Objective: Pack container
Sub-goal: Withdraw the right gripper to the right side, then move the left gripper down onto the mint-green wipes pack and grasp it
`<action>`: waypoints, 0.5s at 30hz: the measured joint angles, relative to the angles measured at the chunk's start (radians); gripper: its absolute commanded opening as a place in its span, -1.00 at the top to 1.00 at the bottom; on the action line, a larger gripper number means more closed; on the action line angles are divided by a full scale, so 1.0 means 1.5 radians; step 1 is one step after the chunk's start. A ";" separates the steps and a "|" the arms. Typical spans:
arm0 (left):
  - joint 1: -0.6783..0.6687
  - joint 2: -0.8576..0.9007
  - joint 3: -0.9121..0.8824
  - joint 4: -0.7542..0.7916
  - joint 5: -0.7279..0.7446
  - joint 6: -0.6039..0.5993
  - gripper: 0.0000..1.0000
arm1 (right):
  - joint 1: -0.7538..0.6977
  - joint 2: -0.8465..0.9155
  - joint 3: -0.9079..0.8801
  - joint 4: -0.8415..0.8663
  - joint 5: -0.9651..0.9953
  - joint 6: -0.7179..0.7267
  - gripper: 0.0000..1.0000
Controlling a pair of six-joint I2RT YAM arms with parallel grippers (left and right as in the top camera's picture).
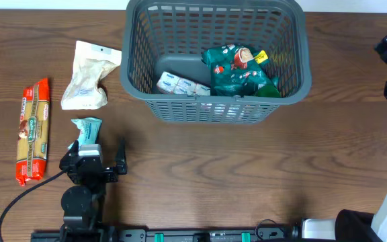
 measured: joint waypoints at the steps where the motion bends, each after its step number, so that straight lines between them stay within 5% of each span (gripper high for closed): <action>1: 0.000 0.000 -0.002 0.008 0.000 -0.002 -0.97 | 0.000 0.000 0.000 0.000 0.000 0.001 -0.98; 7: 0.000 0.011 0.037 -0.018 -0.014 -0.007 -0.97 | 0.000 0.000 0.000 0.000 0.000 0.001 -0.98; 15: 0.000 0.202 0.372 -0.205 -0.058 0.003 -0.97 | 0.000 0.000 0.000 0.001 0.004 0.002 -0.99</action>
